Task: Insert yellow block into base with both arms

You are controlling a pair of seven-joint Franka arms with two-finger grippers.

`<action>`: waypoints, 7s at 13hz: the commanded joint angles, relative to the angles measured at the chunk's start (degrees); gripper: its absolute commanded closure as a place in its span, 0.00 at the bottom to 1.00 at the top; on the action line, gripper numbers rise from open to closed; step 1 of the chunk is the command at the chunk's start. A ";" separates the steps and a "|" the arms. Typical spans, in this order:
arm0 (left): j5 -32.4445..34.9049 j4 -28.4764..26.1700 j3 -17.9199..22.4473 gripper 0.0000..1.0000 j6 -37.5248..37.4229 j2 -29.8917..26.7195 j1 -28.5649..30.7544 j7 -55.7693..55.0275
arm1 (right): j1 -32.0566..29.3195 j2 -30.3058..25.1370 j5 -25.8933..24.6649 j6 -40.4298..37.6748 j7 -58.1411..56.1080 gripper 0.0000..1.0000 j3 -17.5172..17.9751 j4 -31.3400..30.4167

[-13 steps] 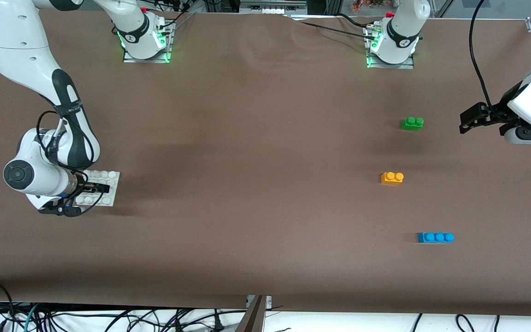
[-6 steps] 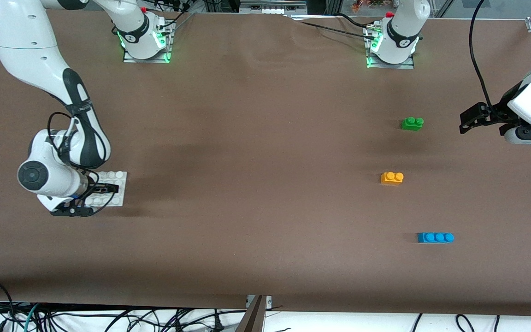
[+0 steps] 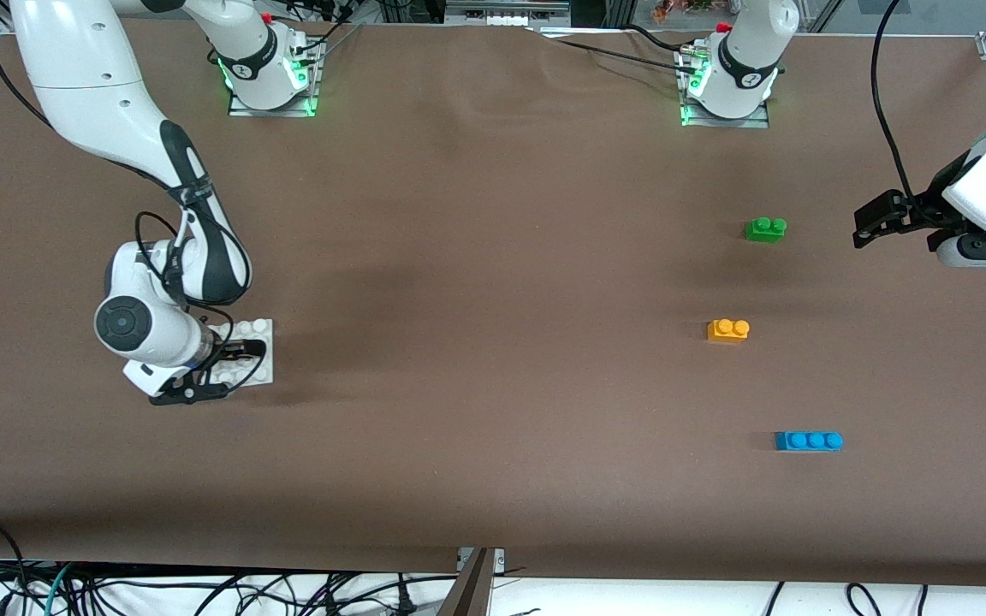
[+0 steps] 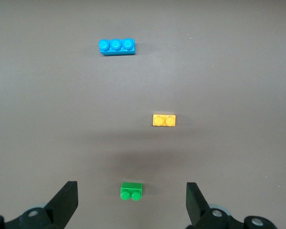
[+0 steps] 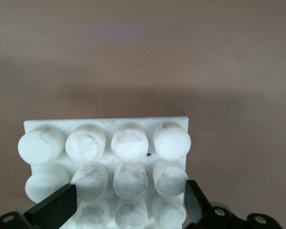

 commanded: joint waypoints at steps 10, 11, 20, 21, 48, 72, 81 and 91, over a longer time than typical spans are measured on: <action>1.00 0.81 0.30 0.00 -0.77 0.02 -0.48 0.45 | 16.66 7.88 9.01 3.32 19.80 0.00 1.60 5.84; 1.00 0.81 0.30 0.00 -0.86 0.02 -0.48 0.45 | 17.98 7.89 9.10 3.40 21.65 0.00 1.69 6.20; 1.00 0.72 0.30 0.00 -0.77 0.02 -0.48 0.45 | 28.88 12.01 9.10 3.32 33.78 0.00 1.69 13.66; 1.00 0.81 0.30 0.00 -0.77 0.02 -0.48 0.45 | 29.59 12.89 9.10 3.32 34.93 0.00 1.61 14.98; 1.17 3.62 -0.57 0.00 -1.64 3.00 -1.36 0.01 | 35.76 6.16 8.40 -23.02 27.07 0.00 -9.18 36.44; 4.16 -19.49 -3.91 0.00 38.42 24.80 -1.53 -0.08 | -1.60 -29.99 6.47 -42.75 -0.57 0.00 -10.61 18.78; 6.27 -19.32 -3.83 0.52 39.75 26.30 -1.80 0.01 | -4.60 -32.90 -0.13 -43.18 -4.79 0.00 -6.48 14.20; 5.30 1.50 -13.05 0.71 15.93 24.45 -6.25 -4.62 | -4.86 -32.19 -0.04 -43.53 -7.34 0.00 -7.01 15.08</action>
